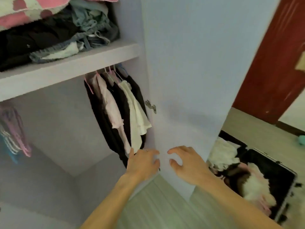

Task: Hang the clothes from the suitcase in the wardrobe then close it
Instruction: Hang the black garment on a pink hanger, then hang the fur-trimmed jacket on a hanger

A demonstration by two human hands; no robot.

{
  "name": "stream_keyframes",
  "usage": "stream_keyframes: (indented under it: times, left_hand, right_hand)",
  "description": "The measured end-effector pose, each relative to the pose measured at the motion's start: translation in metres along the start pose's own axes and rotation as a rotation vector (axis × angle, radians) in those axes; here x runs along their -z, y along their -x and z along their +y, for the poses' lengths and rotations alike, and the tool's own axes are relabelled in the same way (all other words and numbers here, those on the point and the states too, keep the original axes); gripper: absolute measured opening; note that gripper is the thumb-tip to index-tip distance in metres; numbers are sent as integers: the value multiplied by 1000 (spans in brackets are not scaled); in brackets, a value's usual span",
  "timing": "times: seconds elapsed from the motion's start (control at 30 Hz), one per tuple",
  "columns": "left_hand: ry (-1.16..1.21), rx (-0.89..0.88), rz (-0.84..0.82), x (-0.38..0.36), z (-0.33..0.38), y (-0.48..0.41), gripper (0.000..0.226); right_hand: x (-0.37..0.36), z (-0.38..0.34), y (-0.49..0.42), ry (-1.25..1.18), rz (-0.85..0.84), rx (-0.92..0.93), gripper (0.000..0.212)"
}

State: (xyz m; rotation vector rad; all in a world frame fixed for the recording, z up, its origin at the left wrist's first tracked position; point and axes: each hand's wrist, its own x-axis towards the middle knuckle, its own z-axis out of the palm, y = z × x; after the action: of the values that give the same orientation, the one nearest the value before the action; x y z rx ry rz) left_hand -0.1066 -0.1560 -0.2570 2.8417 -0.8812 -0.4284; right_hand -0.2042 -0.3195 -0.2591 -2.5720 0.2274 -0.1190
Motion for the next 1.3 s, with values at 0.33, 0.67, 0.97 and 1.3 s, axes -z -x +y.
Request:
stream_keyframes:
  times: [0.33,0.67,0.97,1.3]
  left_hand:
    - [115,-414,-336,-85,196,-65,41]
    - [77,-510,-428,-139,377,-182,39]
    - [-64,-504,-464,-203,446,-302,37]
    - [-181,-397,-508,-317,471,-459,48]
  right_hand:
    - [35,207,124,-6,65,-458,33]
    - [115,381,160,-25,86,-727,40]
    - [145,516,100,-13,37,-870,45]
    - [93,674,16,-113,-80,-1063,57]
